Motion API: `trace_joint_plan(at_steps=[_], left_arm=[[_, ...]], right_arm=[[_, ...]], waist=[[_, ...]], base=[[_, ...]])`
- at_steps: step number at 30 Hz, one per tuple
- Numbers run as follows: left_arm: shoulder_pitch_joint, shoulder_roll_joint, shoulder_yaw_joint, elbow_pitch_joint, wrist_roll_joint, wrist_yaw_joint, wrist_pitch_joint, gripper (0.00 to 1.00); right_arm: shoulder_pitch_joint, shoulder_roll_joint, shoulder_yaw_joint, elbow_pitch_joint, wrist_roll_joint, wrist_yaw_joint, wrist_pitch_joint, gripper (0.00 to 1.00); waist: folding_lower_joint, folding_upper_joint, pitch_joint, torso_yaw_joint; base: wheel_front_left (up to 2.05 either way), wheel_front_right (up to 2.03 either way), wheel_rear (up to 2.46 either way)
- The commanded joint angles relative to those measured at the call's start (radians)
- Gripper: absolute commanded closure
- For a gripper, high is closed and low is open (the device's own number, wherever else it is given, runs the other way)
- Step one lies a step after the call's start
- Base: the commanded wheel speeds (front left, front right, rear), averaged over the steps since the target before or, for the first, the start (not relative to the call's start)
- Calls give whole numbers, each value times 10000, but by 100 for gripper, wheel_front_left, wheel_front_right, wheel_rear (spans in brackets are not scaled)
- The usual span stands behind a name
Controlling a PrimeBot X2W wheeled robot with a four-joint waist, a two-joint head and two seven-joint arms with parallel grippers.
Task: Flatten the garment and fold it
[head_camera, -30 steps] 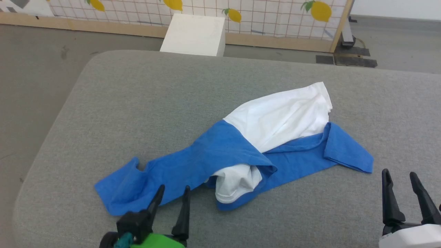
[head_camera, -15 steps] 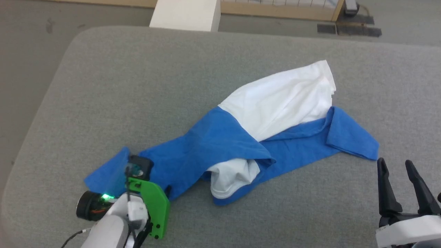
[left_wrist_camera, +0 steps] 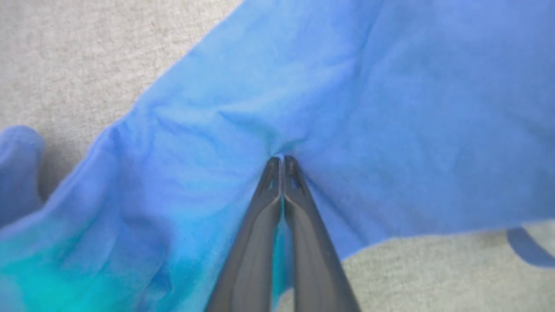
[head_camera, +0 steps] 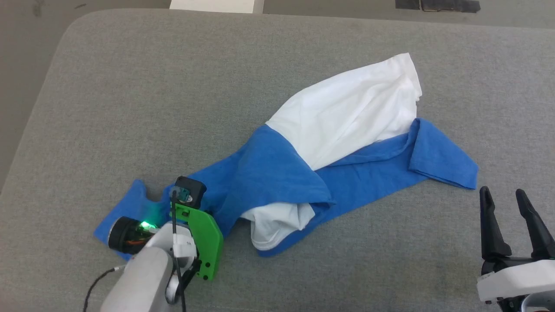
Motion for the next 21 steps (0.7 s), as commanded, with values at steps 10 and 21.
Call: trace_joint_plan(at_steps=[10, 21], left_arm=[[311, -598, 1105, -1590, -1073, 256, -2465, 100], [876, 907, 3957, -4453, -1890, 1537, -2020, 100]], right_arm=[[29, 6, -99, 32, 73, -13, 62, 0], [148, 7, 104, 190, 138, -13, 20, 0]], waist=[[0, -1, -513, 651], [0, -1, -774, 764]], base=[[0, 0, 0], [0, 0, 0]])
